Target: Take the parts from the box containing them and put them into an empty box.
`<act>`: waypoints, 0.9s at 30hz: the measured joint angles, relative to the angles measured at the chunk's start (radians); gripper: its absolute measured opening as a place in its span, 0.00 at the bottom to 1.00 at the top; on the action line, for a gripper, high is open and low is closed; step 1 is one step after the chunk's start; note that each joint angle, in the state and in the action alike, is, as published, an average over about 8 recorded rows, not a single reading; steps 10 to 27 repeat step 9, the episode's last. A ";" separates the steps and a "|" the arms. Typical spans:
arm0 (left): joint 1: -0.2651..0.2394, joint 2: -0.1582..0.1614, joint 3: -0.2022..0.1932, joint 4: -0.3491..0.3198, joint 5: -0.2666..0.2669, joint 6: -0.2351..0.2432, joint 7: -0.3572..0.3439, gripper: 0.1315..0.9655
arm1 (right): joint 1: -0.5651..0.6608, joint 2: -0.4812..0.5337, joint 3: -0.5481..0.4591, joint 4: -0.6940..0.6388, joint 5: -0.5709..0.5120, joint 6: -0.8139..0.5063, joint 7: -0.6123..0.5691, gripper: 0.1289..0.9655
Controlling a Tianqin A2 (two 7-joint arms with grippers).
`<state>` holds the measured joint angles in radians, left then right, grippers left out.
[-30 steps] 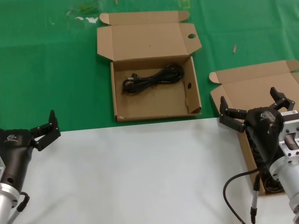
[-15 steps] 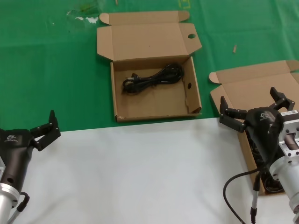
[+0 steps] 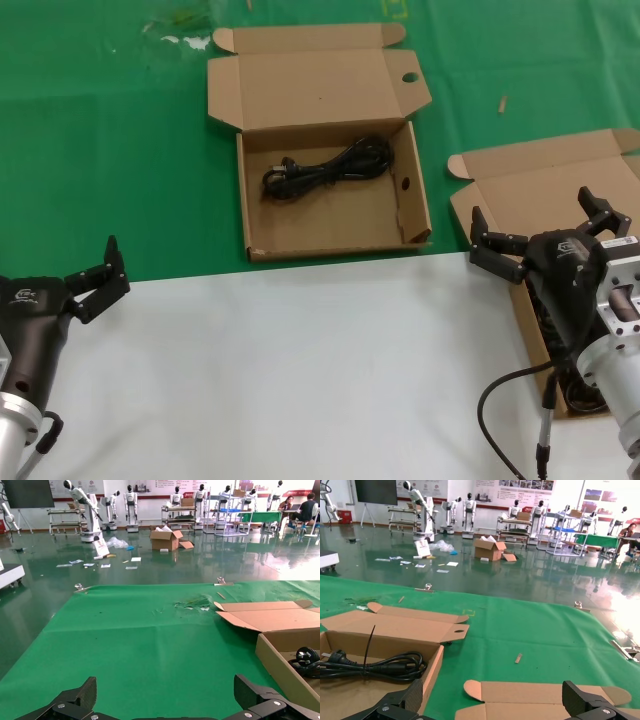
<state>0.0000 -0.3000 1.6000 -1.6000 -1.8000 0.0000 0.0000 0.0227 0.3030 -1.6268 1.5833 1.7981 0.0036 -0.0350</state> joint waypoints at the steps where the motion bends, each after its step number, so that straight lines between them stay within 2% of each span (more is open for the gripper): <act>1: 0.000 0.000 0.000 0.000 0.000 0.000 0.000 1.00 | 0.000 0.000 0.000 0.000 0.000 0.000 0.000 1.00; 27: 0.000 0.000 0.000 0.000 0.000 0.000 0.000 1.00 | 0.000 0.000 0.000 0.000 0.000 0.000 0.000 1.00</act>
